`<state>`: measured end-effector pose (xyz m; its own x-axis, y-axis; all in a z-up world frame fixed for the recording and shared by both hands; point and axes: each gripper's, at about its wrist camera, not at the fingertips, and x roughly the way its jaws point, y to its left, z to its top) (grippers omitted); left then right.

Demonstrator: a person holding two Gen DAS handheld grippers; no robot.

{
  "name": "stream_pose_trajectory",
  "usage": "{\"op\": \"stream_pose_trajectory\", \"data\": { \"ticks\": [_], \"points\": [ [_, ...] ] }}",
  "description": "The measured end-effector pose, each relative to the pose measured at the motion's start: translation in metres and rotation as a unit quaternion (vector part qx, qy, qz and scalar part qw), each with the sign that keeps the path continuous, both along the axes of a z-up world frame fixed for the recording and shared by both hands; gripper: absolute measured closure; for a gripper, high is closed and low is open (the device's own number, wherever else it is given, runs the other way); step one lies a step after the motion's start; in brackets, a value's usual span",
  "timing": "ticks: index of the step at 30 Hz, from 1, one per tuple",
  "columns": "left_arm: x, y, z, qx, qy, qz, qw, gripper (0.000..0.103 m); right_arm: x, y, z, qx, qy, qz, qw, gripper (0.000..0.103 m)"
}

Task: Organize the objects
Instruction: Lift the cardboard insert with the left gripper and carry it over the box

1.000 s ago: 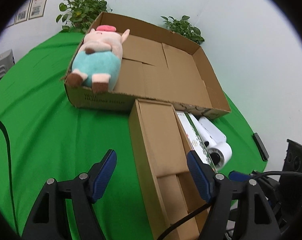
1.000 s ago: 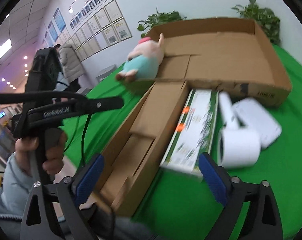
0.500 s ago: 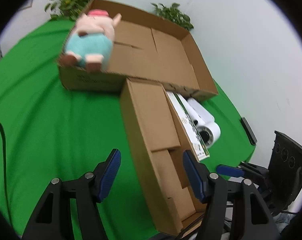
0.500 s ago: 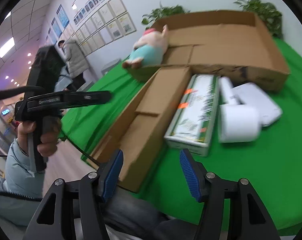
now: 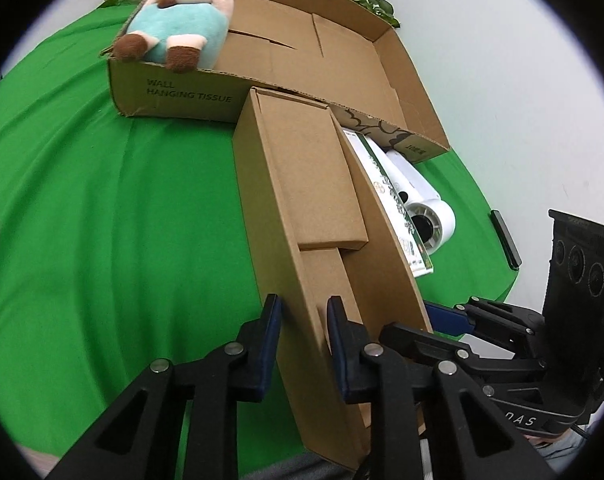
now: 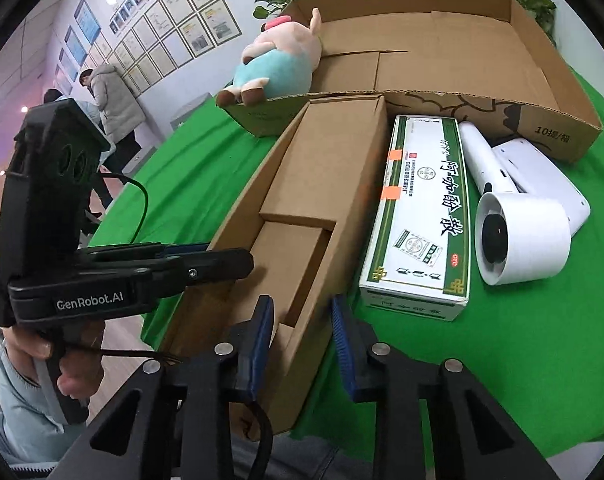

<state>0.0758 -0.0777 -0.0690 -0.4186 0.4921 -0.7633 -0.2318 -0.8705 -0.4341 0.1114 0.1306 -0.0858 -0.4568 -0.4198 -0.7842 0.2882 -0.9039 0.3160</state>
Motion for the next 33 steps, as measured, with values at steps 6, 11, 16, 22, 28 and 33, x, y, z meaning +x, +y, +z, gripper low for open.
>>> {"op": "stream_pose_trajectory", "data": {
  "ticks": [6,11,16,22,28,33],
  "points": [
    [0.032,-0.011,0.001,-0.017,0.002,0.008,0.9998,0.084,0.024,-0.019,0.003,0.007,-0.023,0.021,0.999,0.075],
    [0.021,-0.011,0.003,-0.018,0.003,0.014,0.9997,0.086,-0.002,-0.024,-0.005,0.018,-0.032,-0.001,0.999,0.074],
    [0.027,-0.003,0.014,-0.050,0.046,0.002,0.9977,0.086,-0.005,-0.028,-0.004,0.033,-0.014,-0.016,0.999,0.080],
    [0.040,0.004,0.048,-0.070,0.117,-0.006,0.9907,0.086,0.010,-0.024,0.024,0.039,0.064,-0.048,0.996,0.086],
    [0.023,0.018,0.092,-0.067,0.192,-0.009,0.9790,0.086,0.011,-0.010,0.083,0.048,0.178,-0.084,0.979,0.089],
    [-0.004,0.029,0.137,-0.059,0.255,-0.004,0.9651,0.086,-0.007,0.000,0.126,0.045,0.233,-0.099,0.966,0.090]
  ]
}}
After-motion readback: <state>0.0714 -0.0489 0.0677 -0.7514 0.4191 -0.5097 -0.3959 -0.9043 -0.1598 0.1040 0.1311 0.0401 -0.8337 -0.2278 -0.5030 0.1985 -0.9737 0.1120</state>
